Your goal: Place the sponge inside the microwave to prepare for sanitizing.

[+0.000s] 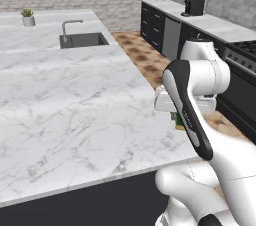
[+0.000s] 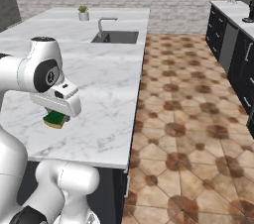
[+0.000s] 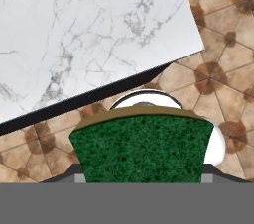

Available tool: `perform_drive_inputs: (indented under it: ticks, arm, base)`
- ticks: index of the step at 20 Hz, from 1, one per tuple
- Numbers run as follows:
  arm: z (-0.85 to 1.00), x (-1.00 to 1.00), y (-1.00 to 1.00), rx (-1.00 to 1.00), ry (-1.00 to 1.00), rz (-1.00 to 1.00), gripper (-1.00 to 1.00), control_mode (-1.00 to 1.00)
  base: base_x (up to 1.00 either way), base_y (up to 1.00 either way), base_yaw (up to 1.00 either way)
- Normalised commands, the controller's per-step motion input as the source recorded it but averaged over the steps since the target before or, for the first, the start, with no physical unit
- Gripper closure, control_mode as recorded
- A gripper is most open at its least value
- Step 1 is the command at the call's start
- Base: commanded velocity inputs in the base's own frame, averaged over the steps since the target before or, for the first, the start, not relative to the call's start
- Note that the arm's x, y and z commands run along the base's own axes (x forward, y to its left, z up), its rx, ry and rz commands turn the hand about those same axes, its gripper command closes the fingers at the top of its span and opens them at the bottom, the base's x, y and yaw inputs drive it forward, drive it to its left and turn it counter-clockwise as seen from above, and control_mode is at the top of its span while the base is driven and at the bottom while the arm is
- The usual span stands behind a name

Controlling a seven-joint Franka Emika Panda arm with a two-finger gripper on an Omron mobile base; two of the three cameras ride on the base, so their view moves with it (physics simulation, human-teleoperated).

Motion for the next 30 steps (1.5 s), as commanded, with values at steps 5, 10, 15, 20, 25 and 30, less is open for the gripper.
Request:
perform_drive_inputs:
  ticks: [5, 10, 15, 20, 25, 30]
  arm:
    - [0.0, 0.0, 0.0, 0.0, 0.0, 0.0, 1.0, -1.0]
    - [0.0, 0.0, 0.0, 0.0, 0.0, 0.0, 1.0, 1.0]
    - [0.0, 0.0, 0.0, 0.0, 0.0, 0.0, 1.0, 1.0]
    - [0.0, 0.0, 0.0, 0.0, 0.0, 0.0, 1.0, 1.0]
    - [0.0, 0.0, 0.0, 0.0, 0.0, 0.0, 1.0, 1.0]
    - [0.0, 0.0, 0.0, 0.0, 0.0, 0.0, 1.0, 1.0]
  base:
    - [0.0, 0.0, 0.0]
    - [0.0, 0.0, 0.0]
    - [0.0, 0.0, 0.0]
    - [0.0, 0.0, 0.0]
    - [-0.01, 0.0, 0.0]
    - [-0.46, 0.0, 0.05]
